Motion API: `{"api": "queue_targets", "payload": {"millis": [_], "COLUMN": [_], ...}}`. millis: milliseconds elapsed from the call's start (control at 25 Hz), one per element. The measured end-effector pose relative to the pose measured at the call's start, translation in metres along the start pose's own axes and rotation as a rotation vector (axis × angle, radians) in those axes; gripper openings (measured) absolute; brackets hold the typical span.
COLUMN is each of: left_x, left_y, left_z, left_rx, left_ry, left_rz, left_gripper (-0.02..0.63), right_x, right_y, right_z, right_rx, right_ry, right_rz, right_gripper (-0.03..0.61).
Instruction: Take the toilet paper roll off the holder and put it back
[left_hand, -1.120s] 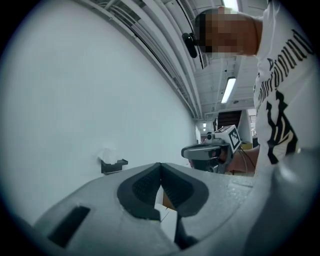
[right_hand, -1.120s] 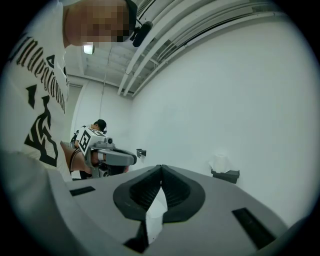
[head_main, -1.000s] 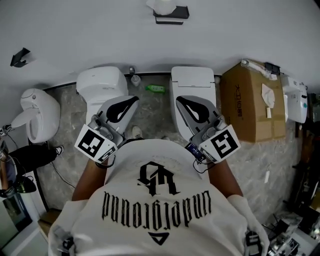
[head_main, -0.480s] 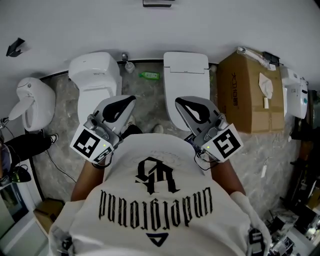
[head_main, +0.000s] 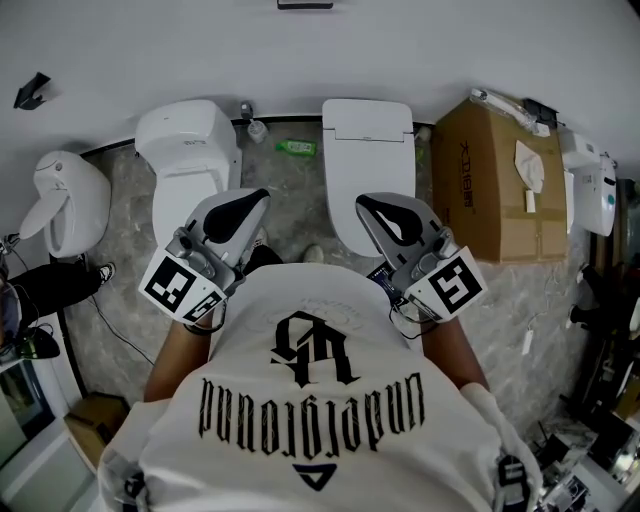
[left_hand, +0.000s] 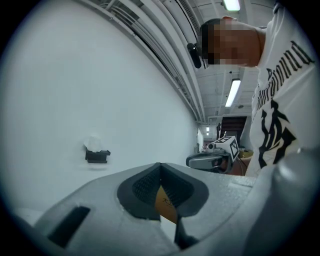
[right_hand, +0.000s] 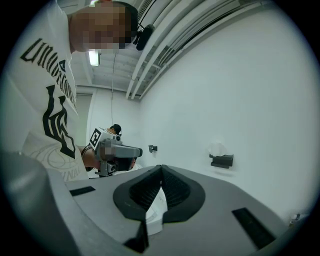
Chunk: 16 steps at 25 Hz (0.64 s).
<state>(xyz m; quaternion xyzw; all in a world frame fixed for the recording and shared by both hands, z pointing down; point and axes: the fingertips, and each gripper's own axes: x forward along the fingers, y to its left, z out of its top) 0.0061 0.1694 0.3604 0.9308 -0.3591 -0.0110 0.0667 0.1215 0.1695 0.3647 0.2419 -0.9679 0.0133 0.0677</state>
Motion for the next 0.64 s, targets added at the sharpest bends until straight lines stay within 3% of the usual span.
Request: {"api": "queue_targets", "payload": {"millis": [640], "left_x": [0.012], "left_y": [-0.013], "left_z": [-0.007], "left_rx": [0.014], "left_ry": [0.036], "left_rz": [-0.014], "left_gripper": [0.012], "right_x": [-0.011], "right_y": [-0.001], "right_z": [-0.005], "right_rx": [0.022], "right_ry": [0.0], "right_rz": [-0.011], "right_gripper": [0.015]}}
